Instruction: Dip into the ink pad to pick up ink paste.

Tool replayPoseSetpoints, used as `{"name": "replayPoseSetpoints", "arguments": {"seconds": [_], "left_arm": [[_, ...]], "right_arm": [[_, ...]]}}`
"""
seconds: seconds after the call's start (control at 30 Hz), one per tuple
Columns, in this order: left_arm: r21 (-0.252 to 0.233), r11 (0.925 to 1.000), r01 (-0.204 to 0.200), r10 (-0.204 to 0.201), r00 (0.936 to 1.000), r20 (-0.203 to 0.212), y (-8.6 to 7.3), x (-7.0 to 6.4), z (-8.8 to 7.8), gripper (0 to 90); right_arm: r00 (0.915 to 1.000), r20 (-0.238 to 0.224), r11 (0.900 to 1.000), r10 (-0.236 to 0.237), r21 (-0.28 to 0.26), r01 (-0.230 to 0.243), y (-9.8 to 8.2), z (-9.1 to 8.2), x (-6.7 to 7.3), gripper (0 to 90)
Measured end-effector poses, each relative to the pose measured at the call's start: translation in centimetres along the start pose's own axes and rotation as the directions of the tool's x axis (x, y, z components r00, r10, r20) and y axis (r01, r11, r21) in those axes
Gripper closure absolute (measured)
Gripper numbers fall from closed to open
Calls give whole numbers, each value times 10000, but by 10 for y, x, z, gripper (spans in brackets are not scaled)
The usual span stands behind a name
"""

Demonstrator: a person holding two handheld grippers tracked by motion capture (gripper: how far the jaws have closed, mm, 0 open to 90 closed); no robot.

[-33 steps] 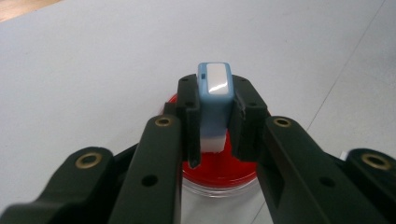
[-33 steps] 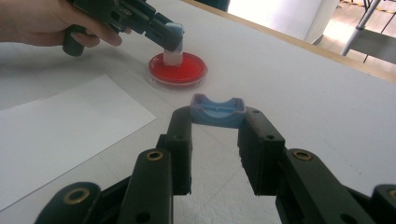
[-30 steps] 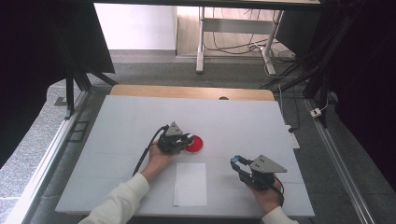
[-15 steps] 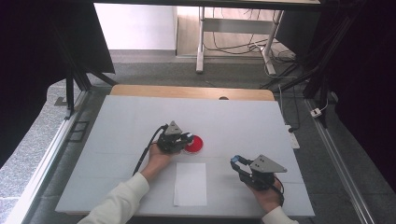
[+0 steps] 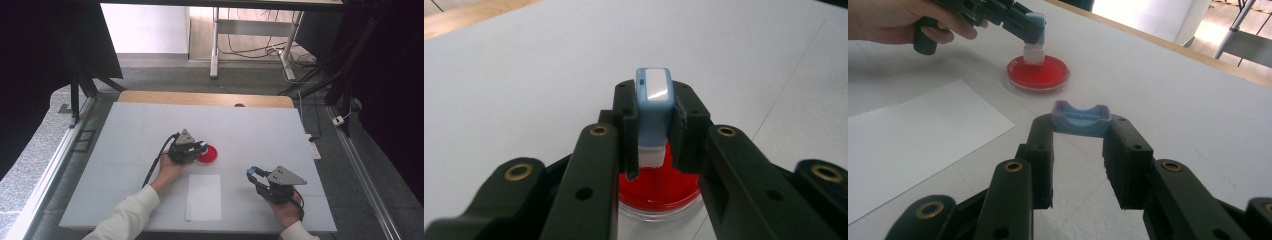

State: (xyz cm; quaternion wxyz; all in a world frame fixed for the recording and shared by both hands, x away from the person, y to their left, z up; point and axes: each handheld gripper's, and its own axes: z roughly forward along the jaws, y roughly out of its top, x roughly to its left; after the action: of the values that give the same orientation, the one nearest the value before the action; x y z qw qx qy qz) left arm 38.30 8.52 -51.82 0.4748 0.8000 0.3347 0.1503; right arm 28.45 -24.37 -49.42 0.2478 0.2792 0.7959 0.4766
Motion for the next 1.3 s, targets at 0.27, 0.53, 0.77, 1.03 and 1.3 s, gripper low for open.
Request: {"name": "replayPoseSetpoints", "arguments": {"seconds": [0.27,0.53,0.77,1.03,1.3], "left_arm": [[-338,9993,127,-121,9998,186,7,1,-13,757],[-545,9985,103,-75,9986,523,14,0,-29,756],[-734,9972,160,-94,9959,900,19,0,-43,756],[-830,9964,166,-50,9904,1380,23,-2,-53,756],[-847,9963,122,28,9846,1747,24,-7,-62,756]], "right_arm": [[10000,0,10000,11,18,-11,0,0,0,663],[10000,49,10000,-47,10,46,0,0,0,663],[10000,55,10000,-52,-10,52,0,0,0,663],[10000,48,10000,-51,-14,51,0,-1,-1,663],[10000,24,10000,-66,-11,66,0,-1,0,663]]}}
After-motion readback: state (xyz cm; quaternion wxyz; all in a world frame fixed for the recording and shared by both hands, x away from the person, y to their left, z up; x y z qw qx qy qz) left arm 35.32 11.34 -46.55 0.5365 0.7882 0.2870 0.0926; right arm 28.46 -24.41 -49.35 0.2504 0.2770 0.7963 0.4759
